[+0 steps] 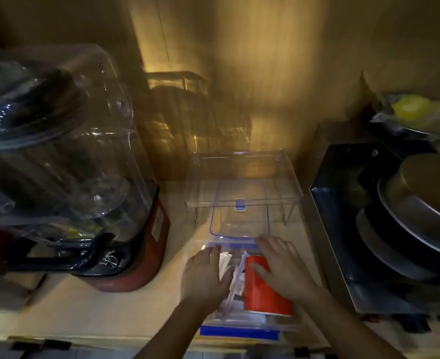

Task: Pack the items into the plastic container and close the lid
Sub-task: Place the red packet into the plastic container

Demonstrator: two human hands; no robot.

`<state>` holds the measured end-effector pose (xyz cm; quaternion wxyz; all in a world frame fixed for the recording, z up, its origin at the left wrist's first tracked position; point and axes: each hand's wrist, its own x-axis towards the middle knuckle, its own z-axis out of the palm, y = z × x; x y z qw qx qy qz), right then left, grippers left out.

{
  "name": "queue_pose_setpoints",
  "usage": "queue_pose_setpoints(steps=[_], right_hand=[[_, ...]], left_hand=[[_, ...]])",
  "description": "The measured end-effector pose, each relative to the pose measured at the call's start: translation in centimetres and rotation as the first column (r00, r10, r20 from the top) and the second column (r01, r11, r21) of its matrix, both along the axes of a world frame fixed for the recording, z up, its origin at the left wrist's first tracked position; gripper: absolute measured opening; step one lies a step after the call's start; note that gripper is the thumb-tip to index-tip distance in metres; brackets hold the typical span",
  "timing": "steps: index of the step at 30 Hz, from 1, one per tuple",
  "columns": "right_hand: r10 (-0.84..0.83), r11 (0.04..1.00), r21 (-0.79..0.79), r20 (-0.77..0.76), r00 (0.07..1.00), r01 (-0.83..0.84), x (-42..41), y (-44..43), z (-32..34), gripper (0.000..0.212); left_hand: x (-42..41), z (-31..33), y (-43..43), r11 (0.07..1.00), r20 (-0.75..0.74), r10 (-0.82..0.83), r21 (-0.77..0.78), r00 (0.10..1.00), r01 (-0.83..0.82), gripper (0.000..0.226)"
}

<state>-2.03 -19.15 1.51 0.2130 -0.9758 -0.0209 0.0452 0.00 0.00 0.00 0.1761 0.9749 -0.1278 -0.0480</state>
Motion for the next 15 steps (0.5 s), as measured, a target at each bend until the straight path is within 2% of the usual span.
queue_pose_setpoints(steps=[3, 8, 12, 15], right_hand=[[0.078, 0.995, -0.056, -0.107, 0.991, -0.085, 0.1, -0.5, -0.5, 0.067], [0.109, 0.985, -0.095, -0.288, 0.951, -0.142, 0.1, -1.2, -1.1, 0.087], [0.106, 0.983, -0.109, -0.318, 0.942, -0.148, 0.4, -1.5, -1.6, 0.09], [0.118, 0.978, -0.129, -0.307, 0.944, -0.164, 0.6, -1.5, -1.9, 0.088]], left_hand=[[-0.7, -1.3, -0.6, 0.996, -0.075, -0.032, 0.08, 0.997, 0.037, 0.053], [-1.6, -2.5, -2.2, 0.995, -0.15, -0.098, -0.005, 0.984, 0.098, 0.051], [-2.3, -2.5, -4.0, 0.965, -0.397, -0.142, -0.26, 0.907, 0.037, 0.055], [-2.4, -2.2, -4.8, 0.902, -0.504, -0.171, -0.426, 0.847, -0.071, 0.051]])
